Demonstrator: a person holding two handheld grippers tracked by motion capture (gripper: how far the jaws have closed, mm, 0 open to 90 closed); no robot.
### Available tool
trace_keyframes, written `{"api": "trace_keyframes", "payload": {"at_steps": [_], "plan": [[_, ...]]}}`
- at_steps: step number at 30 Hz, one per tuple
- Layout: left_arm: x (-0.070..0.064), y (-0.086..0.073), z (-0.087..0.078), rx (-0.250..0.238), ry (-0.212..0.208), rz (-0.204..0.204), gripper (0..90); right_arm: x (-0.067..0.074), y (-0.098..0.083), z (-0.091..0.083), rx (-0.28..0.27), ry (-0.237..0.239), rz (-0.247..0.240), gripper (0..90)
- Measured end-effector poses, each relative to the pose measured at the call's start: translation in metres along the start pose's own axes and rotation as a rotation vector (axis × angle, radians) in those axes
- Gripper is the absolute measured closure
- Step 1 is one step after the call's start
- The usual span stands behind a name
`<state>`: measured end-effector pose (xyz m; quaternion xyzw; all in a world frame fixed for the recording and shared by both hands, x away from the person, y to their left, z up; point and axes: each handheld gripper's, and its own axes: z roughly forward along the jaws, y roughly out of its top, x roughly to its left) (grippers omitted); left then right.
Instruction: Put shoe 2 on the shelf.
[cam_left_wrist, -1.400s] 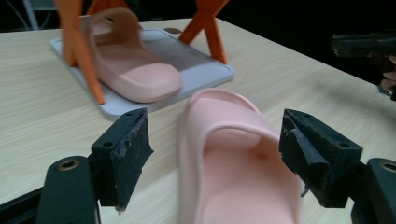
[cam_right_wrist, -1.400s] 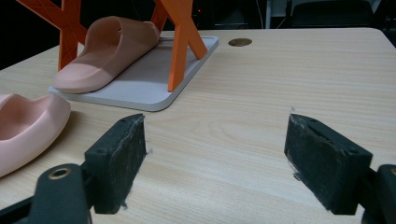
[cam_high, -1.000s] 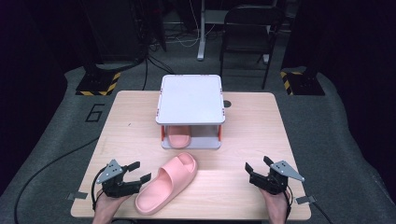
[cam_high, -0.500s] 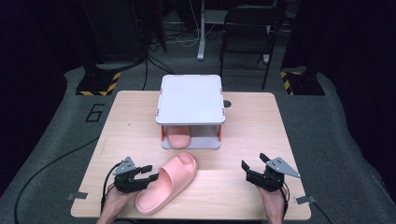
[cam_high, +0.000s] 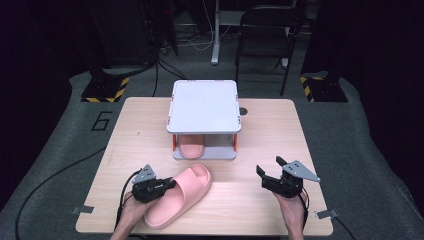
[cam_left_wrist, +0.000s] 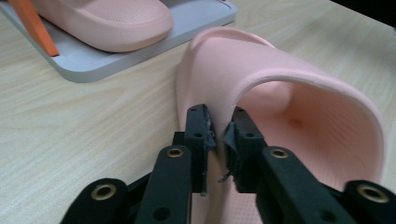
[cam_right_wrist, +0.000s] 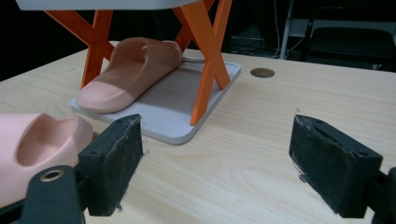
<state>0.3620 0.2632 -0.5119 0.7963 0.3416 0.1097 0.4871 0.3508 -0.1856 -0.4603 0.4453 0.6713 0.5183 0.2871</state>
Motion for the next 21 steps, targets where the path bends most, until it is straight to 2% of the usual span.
{"api": "trace_keyframes", "payload": {"at_steps": [4,9,12,14,15,16,18,20,21], "plan": [[-0.006,0.003,0.003,-0.009,0.019,-0.007,82.2,0.002,0.01,0.004,-0.011,0.003,-0.011,17.0],[-0.015,0.013,0.009,-0.049,0.04,-0.022,82.8,0.006,0.036,0.019,-0.021,0.046,-0.051,17.5],[-0.022,0.02,0.014,-0.064,0.063,-0.029,83.5,0.01,0.056,0.036,-0.025,0.063,-0.067,18.2],[-0.027,0.024,0.018,-0.074,0.076,-0.046,84.1,0.014,0.07,0.049,-0.023,0.101,-0.076,18.5],[-0.031,0.027,0.023,-0.087,0.083,-0.067,84.2,0.016,0.077,0.055,-0.023,0.121,-0.083,18.6],[-0.032,0.029,0.026,-0.094,0.087,-0.072,84.1,0.02,0.089,0.065,-0.032,0.16,-0.09,18.9],[-0.035,0.032,0.03,-0.098,0.106,-0.078,84.2,0.025,0.101,0.078,-0.031,0.181,-0.1,19.3],[-0.039,0.038,0.037,-0.106,0.131,-0.089,84.2,0.03,0.111,0.09,-0.015,0.194,-0.134,19.6],[-0.041,0.04,0.04,-0.124,0.149,-0.111,84.2,0.033,0.118,0.103,0.007,0.217,-0.152,20.0]]}}
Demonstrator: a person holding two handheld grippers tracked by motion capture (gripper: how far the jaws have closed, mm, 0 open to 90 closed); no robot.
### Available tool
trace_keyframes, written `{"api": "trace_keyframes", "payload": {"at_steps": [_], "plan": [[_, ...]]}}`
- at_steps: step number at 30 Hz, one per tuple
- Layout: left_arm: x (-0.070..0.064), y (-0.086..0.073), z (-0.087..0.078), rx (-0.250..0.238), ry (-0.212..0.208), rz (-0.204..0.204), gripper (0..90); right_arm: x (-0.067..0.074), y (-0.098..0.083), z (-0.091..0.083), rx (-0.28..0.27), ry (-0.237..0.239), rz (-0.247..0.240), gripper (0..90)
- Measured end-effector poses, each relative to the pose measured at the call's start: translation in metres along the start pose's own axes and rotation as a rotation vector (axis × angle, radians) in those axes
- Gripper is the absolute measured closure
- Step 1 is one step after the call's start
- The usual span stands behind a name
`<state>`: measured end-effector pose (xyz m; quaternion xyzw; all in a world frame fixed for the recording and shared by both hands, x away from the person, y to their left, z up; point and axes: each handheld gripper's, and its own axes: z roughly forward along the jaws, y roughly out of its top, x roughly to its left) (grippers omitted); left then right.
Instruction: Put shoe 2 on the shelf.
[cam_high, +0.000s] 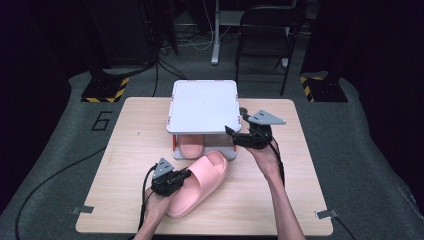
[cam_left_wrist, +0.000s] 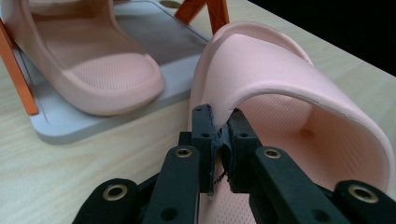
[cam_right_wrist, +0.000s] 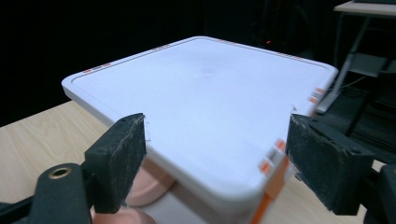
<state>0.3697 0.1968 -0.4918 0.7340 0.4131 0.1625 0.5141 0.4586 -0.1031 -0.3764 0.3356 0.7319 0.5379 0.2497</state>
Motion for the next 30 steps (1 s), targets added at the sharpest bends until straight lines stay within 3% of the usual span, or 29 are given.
{"api": "trace_keyframes", "payload": {"at_steps": [4,7,8,12,16,22,28,29,30], "plan": [[-0.005,0.008,0.011,-0.027,0.05,-0.044,84.1,-0.005,0.007,0.028,0.062,-0.002,-0.032,20.9],[-0.011,0.015,0.024,-0.049,0.086,-0.096,84.3,-0.008,0.004,0.039,0.084,-0.008,-0.028,21.0],[-0.012,0.017,0.028,-0.049,0.106,-0.096,84.2,-0.008,0.002,0.041,0.089,-0.006,-0.035,20.8],[-0.021,0.024,0.048,-0.038,0.172,-0.079,84.2,-0.011,0.0,0.043,0.086,-0.002,-0.017,20.7],[-0.025,0.027,0.067,-0.045,0.234,-0.111,84.2,-0.012,0.0,0.042,0.093,-0.004,-0.008,20.6],[-0.028,0.028,0.088,-0.044,0.303,-0.213,84.2,-0.011,0.0,0.043,0.083,-0.012,-0.02,20.6],[-0.025,0.031,0.094,-0.08,0.381,-0.254,84.2,-0.01,0.0,0.044,0.087,-0.02,-0.016,20.7],[-0.022,0.032,0.095,-0.09,0.375,-0.303,84.3,-0.01,0.001,0.043,0.088,-0.023,-0.019,20.7],[-0.02,0.033,0.097,-0.089,0.367,-0.321,84.3,-0.009,0.001,0.043,0.088,-0.027,-0.023,20.8]]}}
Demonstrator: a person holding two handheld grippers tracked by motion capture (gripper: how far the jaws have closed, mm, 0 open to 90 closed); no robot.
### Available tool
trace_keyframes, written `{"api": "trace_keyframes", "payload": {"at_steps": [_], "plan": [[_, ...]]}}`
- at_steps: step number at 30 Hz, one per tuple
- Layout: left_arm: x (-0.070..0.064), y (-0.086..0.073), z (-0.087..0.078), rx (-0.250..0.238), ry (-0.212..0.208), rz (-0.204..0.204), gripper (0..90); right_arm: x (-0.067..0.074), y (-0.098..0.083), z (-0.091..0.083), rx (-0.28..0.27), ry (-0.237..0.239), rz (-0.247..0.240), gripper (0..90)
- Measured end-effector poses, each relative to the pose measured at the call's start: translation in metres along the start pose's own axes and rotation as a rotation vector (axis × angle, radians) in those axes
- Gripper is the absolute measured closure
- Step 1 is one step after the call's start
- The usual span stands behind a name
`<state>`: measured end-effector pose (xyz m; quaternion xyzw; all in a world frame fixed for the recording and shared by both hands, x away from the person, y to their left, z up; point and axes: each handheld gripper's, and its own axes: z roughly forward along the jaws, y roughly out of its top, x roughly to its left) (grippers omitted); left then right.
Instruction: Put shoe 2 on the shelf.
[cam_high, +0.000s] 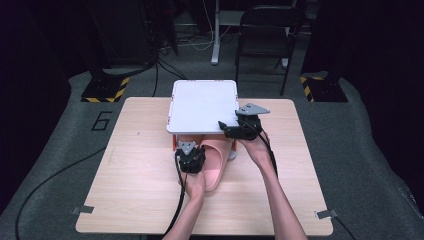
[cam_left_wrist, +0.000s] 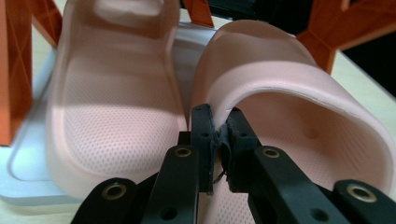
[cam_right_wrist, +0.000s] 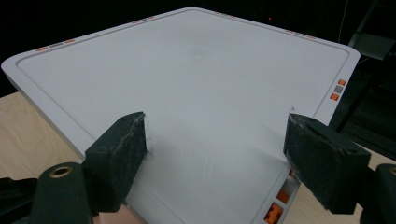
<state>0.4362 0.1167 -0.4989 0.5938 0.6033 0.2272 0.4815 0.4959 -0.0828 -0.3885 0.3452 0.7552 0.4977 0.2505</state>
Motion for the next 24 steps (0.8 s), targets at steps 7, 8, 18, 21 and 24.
{"api": "trace_keyframes", "payload": {"at_steps": [7,8,18,21,24], "plan": [[0.0,0.002,0.007,-0.001,-0.069,0.047,72.7,-0.002,0.0,0.0,0.005,0.01,-0.014,20.6],[0.002,0.003,0.006,0.002,-0.097,0.057,63.1,-0.002,0.0,0.0,0.002,0.001,-0.001,20.6],[0.05,-0.002,-0.047,0.173,-0.52,0.421,24.4,-0.001,0.0,0.0,0.004,-0.006,-0.003,20.6],[0.062,-0.01,-0.06,0.208,-0.539,0.513,22.0,-0.002,0.0,-0.001,0.009,-0.007,-0.006,20.6],[0.068,-0.014,-0.066,0.235,-0.56,0.532,20.7,-0.001,0.0,-0.001,0.008,-0.01,0.007,20.6]]}}
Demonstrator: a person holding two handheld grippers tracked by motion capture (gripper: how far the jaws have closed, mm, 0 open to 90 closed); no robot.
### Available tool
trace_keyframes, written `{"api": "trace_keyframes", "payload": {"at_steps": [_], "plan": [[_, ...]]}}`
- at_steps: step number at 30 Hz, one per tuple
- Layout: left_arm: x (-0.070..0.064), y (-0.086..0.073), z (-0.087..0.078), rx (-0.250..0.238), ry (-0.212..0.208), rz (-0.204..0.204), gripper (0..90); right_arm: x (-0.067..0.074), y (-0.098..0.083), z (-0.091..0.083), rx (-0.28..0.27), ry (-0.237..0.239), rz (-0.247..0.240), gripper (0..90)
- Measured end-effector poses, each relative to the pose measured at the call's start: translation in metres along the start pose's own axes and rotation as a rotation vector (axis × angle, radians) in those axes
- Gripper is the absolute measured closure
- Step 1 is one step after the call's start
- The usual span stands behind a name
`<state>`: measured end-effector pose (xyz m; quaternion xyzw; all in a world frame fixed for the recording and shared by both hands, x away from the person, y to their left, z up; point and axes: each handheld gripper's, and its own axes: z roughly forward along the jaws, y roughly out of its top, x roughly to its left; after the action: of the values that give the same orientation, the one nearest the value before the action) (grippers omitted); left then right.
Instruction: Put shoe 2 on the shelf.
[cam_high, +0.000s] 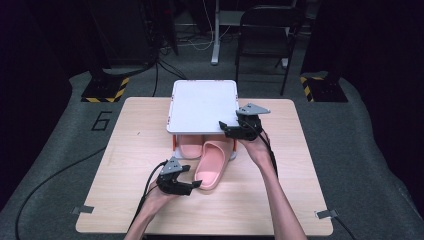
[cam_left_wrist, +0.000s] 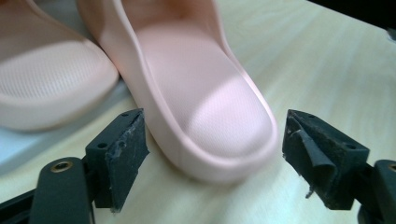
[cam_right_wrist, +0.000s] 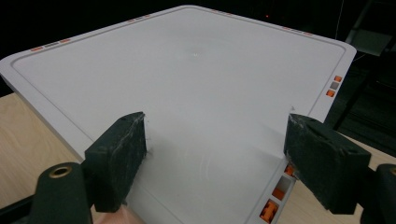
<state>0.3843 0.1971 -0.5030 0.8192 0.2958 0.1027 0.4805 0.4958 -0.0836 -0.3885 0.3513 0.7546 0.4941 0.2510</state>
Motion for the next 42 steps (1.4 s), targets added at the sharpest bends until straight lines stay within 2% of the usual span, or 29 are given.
{"api": "trace_keyframes", "payload": {"at_steps": [4,5,6,9,13,15,18,19,22,23,24,26,27,28,29,30,31,33,34,35,36,38,42], "plan": [[-0.005,-0.006,-0.002,0.047,-0.01,0.062,19.6,0.0,0.0,-0.001,0.006,-0.002,0.0,20.6],[-0.005,-0.006,-0.002,0.047,-0.01,0.062,19.6,0.0,0.0,-0.001,0.006,-0.002,0.0,20.6],[-0.005,-0.009,-0.002,0.079,-0.018,0.075,19.6,-0.001,0.0,-0.001,0.007,-0.001,0.002,20.5],[-0.005,-0.013,0.0,0.086,-0.011,0.056,20.1,-0.001,0.0,-0.002,0.008,-0.004,0.002,20.5],[-0.004,-0.014,0.005,0.119,0.015,0.078,23.8,-0.001,0.0,-0.001,0.007,-0.003,0.003,20.5],[-0.004,-0.014,0.009,0.143,0.013,0.051,25.2,-0.001,0.0,-0.002,0.008,-0.002,0.001,20.5],[-0.006,-0.013,0.013,0.154,0.017,0.052,27.1,-0.001,0.0,-0.002,0.007,-0.003,0.005,20.5],[-0.006,-0.011,0.017,0.154,0.033,0.064,28.3,-0.001,0.0,-0.001,0.007,-0.003,0.005,20.5],[-0.009,-0.008,0.023,0.138,0.041,0.039,29.1,-0.001,0.0,-0.001,0.008,-0.003,0.004,20.5],[-0.009,-0.006,0.025,0.124,0.057,0.058,29.8,-0.001,0.0,-0.002,0.008,-0.003,0.004,20.5],[-0.009,-0.006,0.025,0.124,0.057,0.058,30.2,-0.001,0.0,-0.002,0.008,-0.003,0.004,20.5],[-0.01,0.001,0.029,0.085,0.084,0.032,30.2,-0.001,0.0,-0.002,0.006,-0.002,0.005,20.4],[-0.01,0.001,0.029,0.085,0.084,0.032,30.1,-0.001,0.0,-0.002,0.007,-0.002,0.005,20.4],[-0.01,0.005,0.031,0.064,0.1,0.028,30.1,-0.001,0.0,-0.002,0.007,-0.002,0.005,20.4],[-0.009,0.01,0.036,0.041,0.137,0.015,30.3,-0.001,0.0,-0.001,0.006,-0.002,0.006,20.3],[-0.009,0.01,0.036,0.041,0.137,0.015,30.2,-0.001,0.0,-0.001,0.006,-0.003,0.005,20.3],[-0.007,0.017,0.043,0.022,0.164,0.014,29.9,-0.001,0.0,-0.001,0.008,-0.002,0.001,20.4],[-0.007,0.02,0.051,0.011,0.168,0.015,27.2,-0.001,0.0,-0.001,0.006,-0.009,0.007,20.4],[-0.009,0.022,0.055,0.005,0.172,0.002,27.2,-0.001,0.0,-0.001,0.005,-0.009,0.009,20.4],[-0.008,0.024,0.059,-0.002,0.193,0.009,27.4,-0.001,0.0,-0.001,0.009,-0.008,0.008,20.4],[-0.01,0.026,0.063,-0.023,0.212,-0.01,28.1,-0.001,0.0,-0.001,0.008,-0.007,0.008,20.3],[-0.009,0.03,0.07,-0.026,0.246,-0.004,28.4,-0.001,0.0,-0.001,0.008,-0.007,0.009,20.3],[-0.003,0.038,0.08,-0.031,0.303,-0.039,28.9,-0.002,0.0,-0.002,0.009,-0.004,0.018,20.0]]}}
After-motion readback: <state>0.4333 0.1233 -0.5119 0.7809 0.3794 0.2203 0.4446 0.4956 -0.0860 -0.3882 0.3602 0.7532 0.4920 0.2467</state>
